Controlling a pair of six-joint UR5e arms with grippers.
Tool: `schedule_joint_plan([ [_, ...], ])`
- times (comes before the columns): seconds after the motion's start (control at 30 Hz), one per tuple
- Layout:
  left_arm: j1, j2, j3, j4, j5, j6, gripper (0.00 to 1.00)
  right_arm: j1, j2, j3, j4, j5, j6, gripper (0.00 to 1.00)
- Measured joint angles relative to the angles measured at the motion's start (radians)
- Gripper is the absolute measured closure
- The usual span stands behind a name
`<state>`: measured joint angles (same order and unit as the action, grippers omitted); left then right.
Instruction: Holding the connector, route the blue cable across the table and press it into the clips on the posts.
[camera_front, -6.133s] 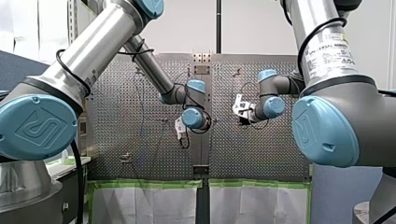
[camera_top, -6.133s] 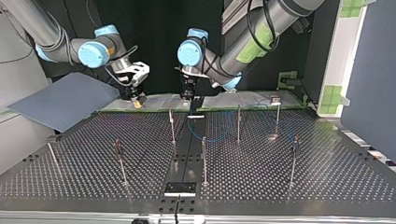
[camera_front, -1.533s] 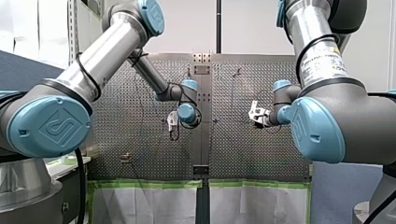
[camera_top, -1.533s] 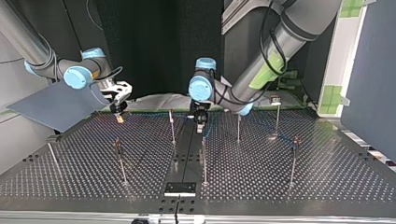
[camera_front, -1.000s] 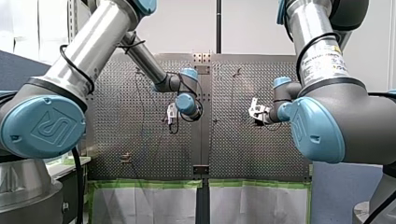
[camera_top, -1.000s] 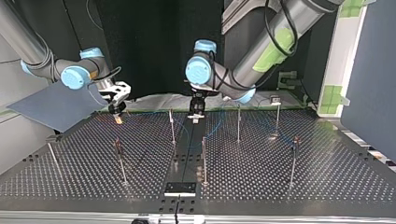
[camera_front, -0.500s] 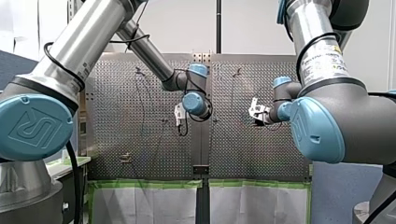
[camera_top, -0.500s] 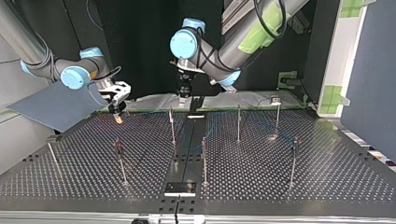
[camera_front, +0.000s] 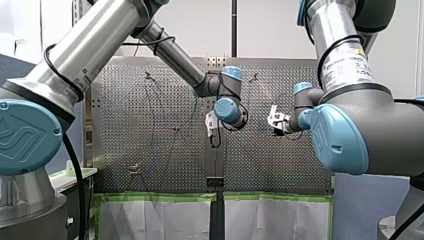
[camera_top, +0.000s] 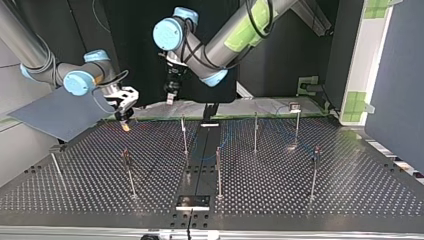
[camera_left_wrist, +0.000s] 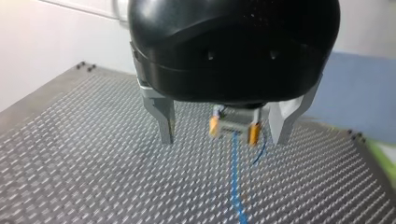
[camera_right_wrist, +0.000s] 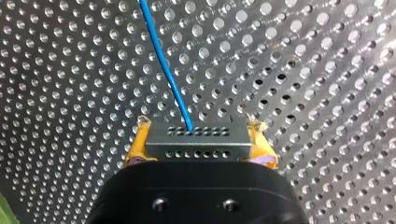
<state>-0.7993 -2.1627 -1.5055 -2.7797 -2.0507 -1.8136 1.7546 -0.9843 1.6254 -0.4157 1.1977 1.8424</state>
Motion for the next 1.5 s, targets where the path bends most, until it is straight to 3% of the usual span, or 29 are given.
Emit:
schedule_joint_plan([
  [0.2, -0.052, -0.053, 0.053, -0.037, -0.032, -0.014, 0.00, -0.019, -0.003, 0.000, 0.003, -0.011, 0.002, 1.00],
  [0.4, -0.078, -0.103, 0.104, -0.062, -0.060, -0.024, 0.00, -0.032, -0.004, 0.000, 0.003, -0.025, 0.001, 1.00],
  [0.63, -0.070, -0.150, 0.158, -0.058, -0.066, -0.028, 0.00, -0.035, -0.004, 0.000, 0.003, -0.028, -0.001, 1.00],
  [1.2, -0.045, -0.164, 0.314, -0.052, -0.061, -0.021, 0.00, -0.035, -0.004, 0.000, 0.003, -0.029, -0.002, 1.00],
  [1.5, -0.027, -0.226, 0.341, -0.054, -0.065, -0.016, 0.00, -0.031, -0.005, 0.000, 0.004, -0.029, -0.003, 1.00],
])
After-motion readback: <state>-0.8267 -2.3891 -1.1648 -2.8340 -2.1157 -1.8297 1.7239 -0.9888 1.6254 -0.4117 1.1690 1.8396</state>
